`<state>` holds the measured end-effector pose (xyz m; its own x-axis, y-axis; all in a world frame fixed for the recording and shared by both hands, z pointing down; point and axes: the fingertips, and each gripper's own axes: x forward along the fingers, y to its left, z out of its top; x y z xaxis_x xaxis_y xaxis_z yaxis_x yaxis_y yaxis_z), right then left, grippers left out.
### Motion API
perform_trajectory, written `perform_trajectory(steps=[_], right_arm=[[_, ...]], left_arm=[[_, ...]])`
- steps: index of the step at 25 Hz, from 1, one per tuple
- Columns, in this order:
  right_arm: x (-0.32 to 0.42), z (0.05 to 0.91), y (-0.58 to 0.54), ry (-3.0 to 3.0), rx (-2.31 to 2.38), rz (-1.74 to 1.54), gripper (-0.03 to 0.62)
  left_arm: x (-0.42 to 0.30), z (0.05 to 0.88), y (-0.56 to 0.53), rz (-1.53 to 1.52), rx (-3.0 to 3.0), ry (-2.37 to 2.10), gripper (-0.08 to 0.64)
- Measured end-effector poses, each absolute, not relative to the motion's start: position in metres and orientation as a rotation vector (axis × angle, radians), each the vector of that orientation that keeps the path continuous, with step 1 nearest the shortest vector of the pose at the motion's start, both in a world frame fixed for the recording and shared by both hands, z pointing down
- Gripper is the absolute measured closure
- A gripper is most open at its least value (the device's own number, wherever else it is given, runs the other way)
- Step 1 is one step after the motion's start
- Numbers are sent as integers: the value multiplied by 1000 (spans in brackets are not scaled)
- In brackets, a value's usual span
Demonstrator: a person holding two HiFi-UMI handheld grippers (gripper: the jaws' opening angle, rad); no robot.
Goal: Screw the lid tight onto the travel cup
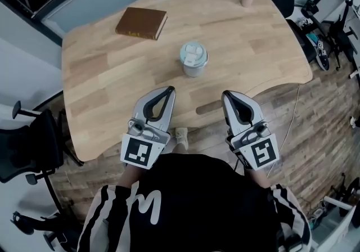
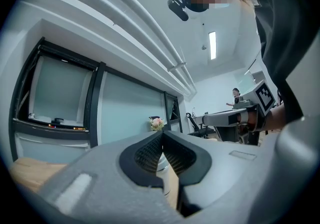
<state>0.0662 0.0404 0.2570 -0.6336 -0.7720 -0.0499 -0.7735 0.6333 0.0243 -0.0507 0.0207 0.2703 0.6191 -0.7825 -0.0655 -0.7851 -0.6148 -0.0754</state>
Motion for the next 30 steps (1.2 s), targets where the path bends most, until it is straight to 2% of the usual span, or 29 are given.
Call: perform_trajectory(steps=[25,28,30], right_arm=[[42,276,-57,2769,-1428,43,591],[40,281,-62,2777,-1412,31,591],[37,281,-64,2778,-1396,31,561]], left_arm=[[-77,294,-85,23,-2826,1221,557],[-76,302,-89,-16,-2825,1212,541],[-76,306,-91,-22,-2831,1211,518]])
